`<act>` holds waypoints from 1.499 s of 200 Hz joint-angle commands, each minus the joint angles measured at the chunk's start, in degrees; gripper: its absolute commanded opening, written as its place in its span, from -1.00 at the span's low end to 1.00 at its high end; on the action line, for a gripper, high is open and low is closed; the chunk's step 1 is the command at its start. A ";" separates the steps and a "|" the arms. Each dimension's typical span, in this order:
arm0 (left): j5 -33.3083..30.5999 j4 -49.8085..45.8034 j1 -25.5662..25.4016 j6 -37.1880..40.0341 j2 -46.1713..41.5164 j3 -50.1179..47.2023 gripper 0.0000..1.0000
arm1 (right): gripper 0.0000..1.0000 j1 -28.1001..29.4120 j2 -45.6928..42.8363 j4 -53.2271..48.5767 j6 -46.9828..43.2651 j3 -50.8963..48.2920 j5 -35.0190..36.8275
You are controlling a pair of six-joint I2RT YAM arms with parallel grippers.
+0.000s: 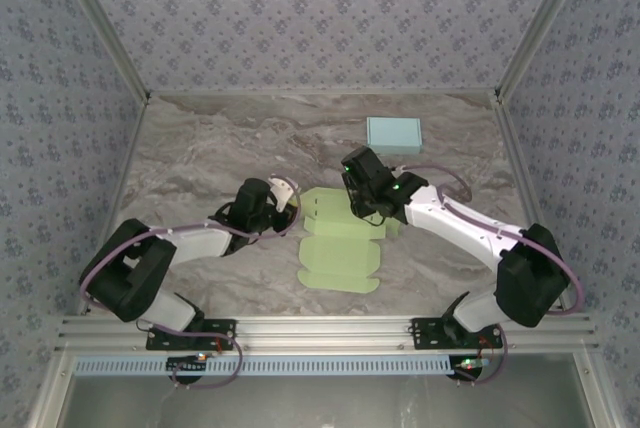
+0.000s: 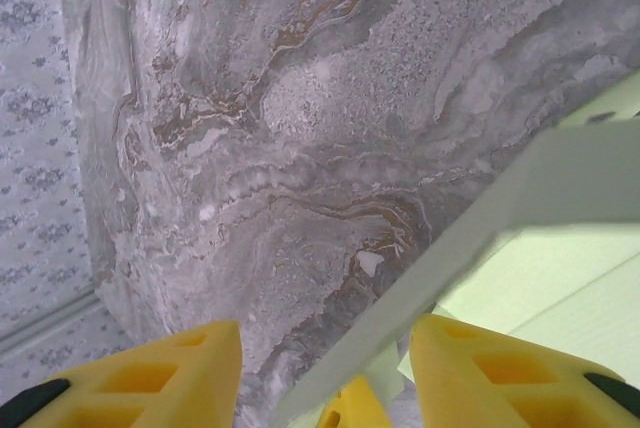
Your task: Fold the paper box
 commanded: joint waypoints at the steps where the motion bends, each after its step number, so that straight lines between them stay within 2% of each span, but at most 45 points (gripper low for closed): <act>1: -1.08 1.68 -0.30 0.02 -1.10 -0.56 -1.00 | -0.04 0.14 1.98 -0.25 4.92 -2.26 0.99; 26: -0.67 3.35 -0.33 -1.94 -1.00 -1.43 -1.00 | -0.59 0.88 3.27 -0.26 3.07 -1.91 2.85; 36: -0.68 4.08 -0.29 -2.65 -1.03 -1.86 -0.97 | -0.72 1.14 3.11 -1.10 2.10 -1.69 4.41; 60: 0.10 5.08 0.19 -5.82 -1.97 -2.67 -0.65 | -1.00 2.34 2.15 -1.77 -0.05 -2.70 9.41; 76: 1.16 6.13 0.42 -8.30 -3.98 -4.24 -0.22 | -1.00 2.07 1.63 4.24 -4.57 -6.08 10.31; 89: 1.87 6.56 0.50 -10.09 -5.77 -5.47 -0.10 | -1.00 1.93 0.89 9.85 -7.06 -9.89 11.12; 111: 3.80 5.26 0.72 -12.87 -9.87 -7.26 0.23 | -1.00 2.87 -1.85 16.64 -6.80 -17.07 12.36; 131: 4.75 5.10 0.47 -16.39 -14.59 -10.29 0.40 | -1.00 3.73 -4.72 21.50 -5.57 -22.78 13.83; 144: 4.01 8.92 0.11 -18.50 -16.58 -14.42 0.43 | -1.00 3.68 -6.43 25.62 -6.33 -25.72 14.13; 159: 2.42 10.16 -0.12 -17.04 -17.83 -17.25 0.45 | -1.00 3.35 -8.24 29.49 -7.48 -28.28 14.44; 178: 1.95 7.73 -0.19 -14.44 -18.81 -17.32 0.45 | -1.00 2.24 -9.89 32.29 -9.22 -29.18 12.82; 223: 3.58 11.48 -0.21 -11.71 -14.53 -17.17 0.45 | -1.00 0.69 -9.64 41.61 -14.38 -29.11 10.16; 270: 2.13 20.17 -0.13 -8.97 -7.88 -15.48 0.38 | -1.00 -1.89 -2.93 64.76 -21.48 -31.92 0.71; 300: 2.65 22.70 -0.12 -3.79 -7.61 -15.76 0.32 | -1.00 -4.02 0.21 66.59 -24.52 -29.72 -5.93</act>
